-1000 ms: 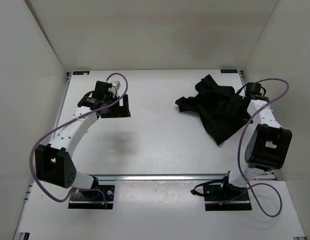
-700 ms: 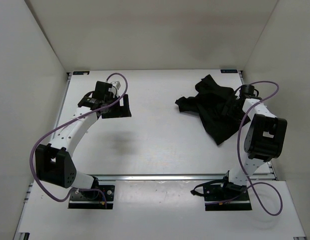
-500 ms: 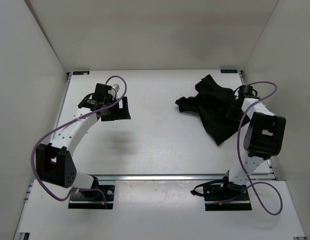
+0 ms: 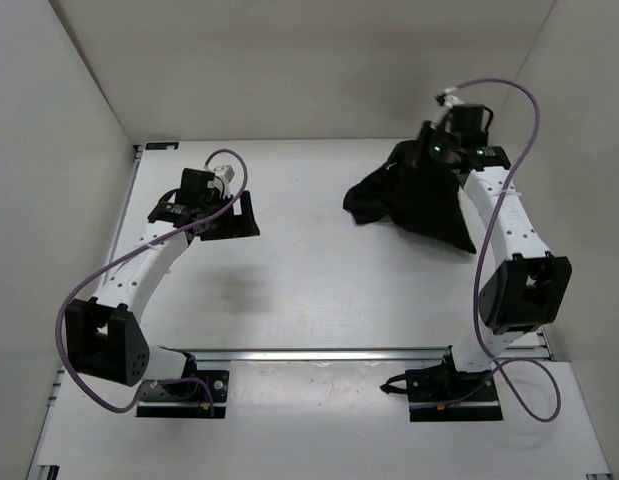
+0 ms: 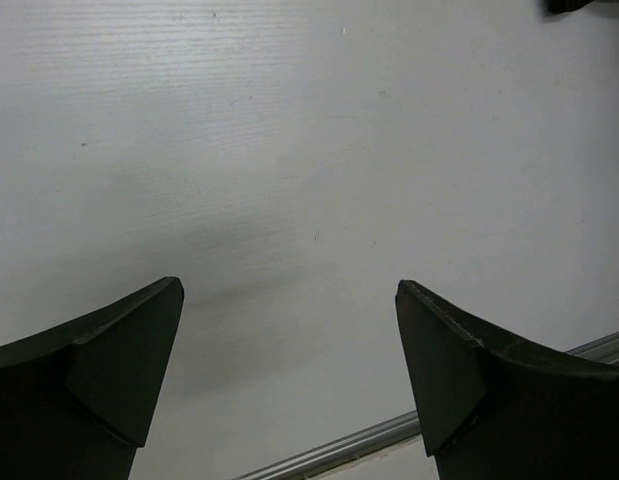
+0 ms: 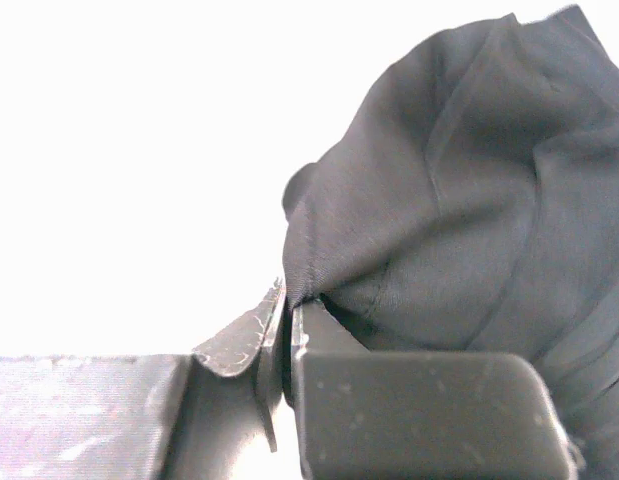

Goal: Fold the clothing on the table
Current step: Move the skirt to the center of the board

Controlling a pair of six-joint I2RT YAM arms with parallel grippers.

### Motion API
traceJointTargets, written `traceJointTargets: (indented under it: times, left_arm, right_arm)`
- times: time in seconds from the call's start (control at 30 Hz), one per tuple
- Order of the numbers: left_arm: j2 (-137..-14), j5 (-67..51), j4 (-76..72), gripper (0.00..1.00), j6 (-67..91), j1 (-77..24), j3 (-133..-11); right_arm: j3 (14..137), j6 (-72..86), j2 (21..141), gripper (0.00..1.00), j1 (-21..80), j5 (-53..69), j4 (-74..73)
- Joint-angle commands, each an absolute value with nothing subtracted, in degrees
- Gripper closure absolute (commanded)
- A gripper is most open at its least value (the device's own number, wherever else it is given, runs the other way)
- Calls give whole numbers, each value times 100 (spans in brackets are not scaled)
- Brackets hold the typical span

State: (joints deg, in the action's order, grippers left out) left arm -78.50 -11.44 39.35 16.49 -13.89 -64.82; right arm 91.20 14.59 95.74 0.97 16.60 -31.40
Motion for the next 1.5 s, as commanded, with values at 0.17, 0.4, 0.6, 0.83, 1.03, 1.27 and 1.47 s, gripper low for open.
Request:
traceJointTargets:
  times: [0.17,0.4,0.6,0.83,1.03,1.27,1.47]
  left_arm:
    - [-7190,-1362,3261,1,1766,-1284,-6600]
    - [-6566,-1126,3488,2,1864,-1125,-6811]
    - [-6223,-1037,3604,1,1934,-1134,-6838]
    - [-6161,-1125,3683,1,2153,-1335,-6223]
    - [-6363,-1468,3297,1,2355,-2064,-6003]
    - [-6662,-2197,2286,8,2803,-3137,-5345]
    - [-7022,-2092,2119,6,2892,-3349,-5098]
  right_arm:
    - [13515,1186,10000,100,2540,1714,-4438]
    - [10195,1703,8538,100,1558,2143,-2703]
    - [6928,1740,8244,100,1274,2355,-1821]
    - [5265,1986,8455,100,1547,2496,-1187]
    - [5554,1863,8639,100,1267,2329,-1195]
    - [6407,1644,8736,99,423,2021,-1327]
    - [6444,1257,9010,29,307,2014,-2144]
